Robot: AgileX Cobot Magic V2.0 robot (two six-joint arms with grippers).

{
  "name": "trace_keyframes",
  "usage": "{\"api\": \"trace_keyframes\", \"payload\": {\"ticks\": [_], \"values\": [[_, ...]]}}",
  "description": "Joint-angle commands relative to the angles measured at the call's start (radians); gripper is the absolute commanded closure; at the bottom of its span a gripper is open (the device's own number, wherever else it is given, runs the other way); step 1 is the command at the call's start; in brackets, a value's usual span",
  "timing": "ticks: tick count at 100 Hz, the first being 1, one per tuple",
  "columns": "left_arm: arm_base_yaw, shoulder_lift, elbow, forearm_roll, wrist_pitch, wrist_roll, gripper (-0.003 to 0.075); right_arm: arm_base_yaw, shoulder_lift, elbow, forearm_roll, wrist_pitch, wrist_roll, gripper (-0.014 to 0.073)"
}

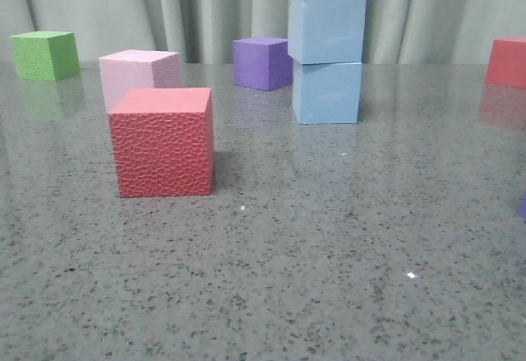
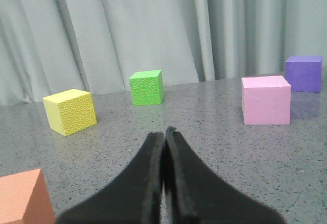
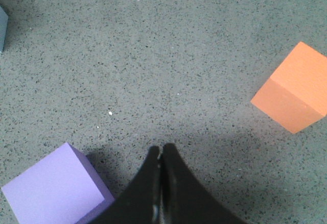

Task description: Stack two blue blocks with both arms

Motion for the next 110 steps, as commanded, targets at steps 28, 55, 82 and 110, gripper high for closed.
{"api": "trace_keyframes", "payload": {"ticks": [28, 55, 82, 110], "values": [[0.004, -0.034, 0.041, 0.000, -0.088, -0.013, 0.0739, -0.004, -0.021, -0.019, -0.037, -0.074, -0.006, 0.0715], [0.004, -0.034, 0.041, 0.000, -0.088, -0.013, 0.0739, -0.004, -0.178, 0.124, -0.039, -0.277, -0.007, 0.0715], [0.004, -0.034, 0.041, 0.000, -0.088, -0.013, 0.0739, 0.000, -0.392, 0.339, -0.039, -0.437, -0.008, 0.0715], [0.004, -0.034, 0.041, 0.000, -0.088, -0.013, 0.0739, 0.042, -0.604, 0.538, -0.024, -0.507, -0.034, 0.0715]]}}
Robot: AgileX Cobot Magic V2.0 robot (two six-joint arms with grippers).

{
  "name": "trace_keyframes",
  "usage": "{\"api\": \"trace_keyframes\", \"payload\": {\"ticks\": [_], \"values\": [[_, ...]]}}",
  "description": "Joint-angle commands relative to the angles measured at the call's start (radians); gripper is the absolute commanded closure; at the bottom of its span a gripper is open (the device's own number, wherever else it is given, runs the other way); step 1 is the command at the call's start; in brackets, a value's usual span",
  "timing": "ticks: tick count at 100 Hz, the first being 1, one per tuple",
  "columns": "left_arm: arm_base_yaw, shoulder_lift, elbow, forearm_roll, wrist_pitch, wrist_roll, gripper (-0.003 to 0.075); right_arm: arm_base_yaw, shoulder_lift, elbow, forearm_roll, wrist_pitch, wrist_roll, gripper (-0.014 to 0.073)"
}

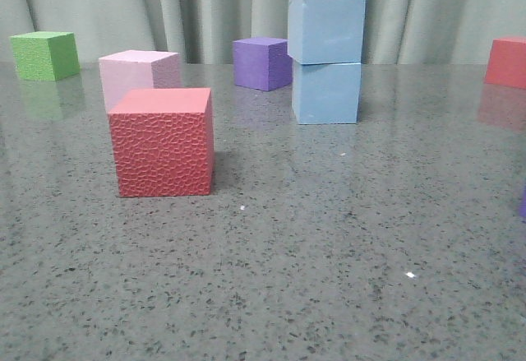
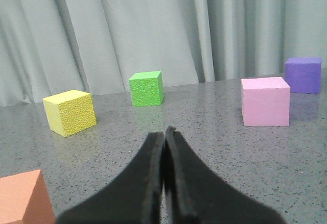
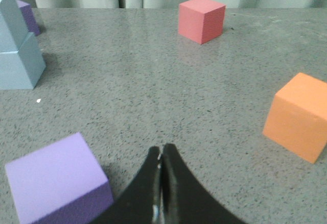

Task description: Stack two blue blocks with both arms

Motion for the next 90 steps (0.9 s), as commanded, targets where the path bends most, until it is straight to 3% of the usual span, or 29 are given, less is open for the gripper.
{"api": "trace_keyframes", "payload": {"ticks": [1, 35, 90], "values": [[0.004, -0.034, 0.041, 0.000, -0.081, -0.009, 0.0739, 0.021, -0.048, 0.026, 0.001, -0.108, -0.037, 0.0715], [0.004, -0.034, 0.041, 0.000, -0.081, -0.009, 0.0739, 0.055, -0.217, 0.143, 0.055, -0.193, -0.110, 0.0715], [0.004, -0.034, 0.041, 0.000, -0.081, -0.009, 0.0739, 0.055, -0.218, 0.340, 0.064, -0.467, -0.111, 0.0715]]}}
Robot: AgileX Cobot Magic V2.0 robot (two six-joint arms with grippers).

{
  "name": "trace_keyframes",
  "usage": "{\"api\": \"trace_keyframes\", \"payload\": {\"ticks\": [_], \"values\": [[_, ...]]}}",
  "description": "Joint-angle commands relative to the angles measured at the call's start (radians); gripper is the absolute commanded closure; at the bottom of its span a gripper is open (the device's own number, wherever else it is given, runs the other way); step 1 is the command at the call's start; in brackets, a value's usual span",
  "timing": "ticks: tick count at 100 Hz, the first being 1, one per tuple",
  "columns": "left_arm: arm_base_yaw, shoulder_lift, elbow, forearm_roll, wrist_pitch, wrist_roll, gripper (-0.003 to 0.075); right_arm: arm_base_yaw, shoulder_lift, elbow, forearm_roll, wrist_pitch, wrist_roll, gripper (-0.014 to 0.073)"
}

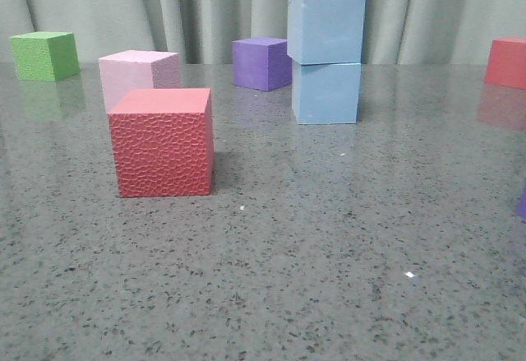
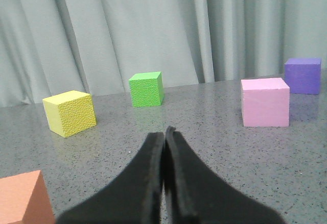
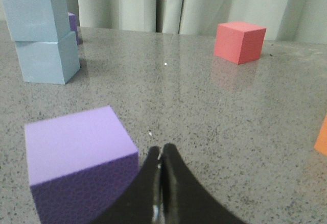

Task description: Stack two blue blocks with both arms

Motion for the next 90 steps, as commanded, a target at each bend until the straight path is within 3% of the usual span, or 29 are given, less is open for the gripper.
{"api": "trace_keyframes", "payload": {"ticks": [1, 90], "values": [[0.004, -0.034, 0.041, 0.000, -0.079, -0.009, 0.0739, 0.001, -0.026, 0.008, 0.005, -0.143, -0.010, 0.0715], [0.004, -0.034, 0.041, 0.000, -0.079, -0.009, 0.0739, 0.001, -0.026, 0.030, 0.010, -0.187, -0.010, 0.0715]]}}
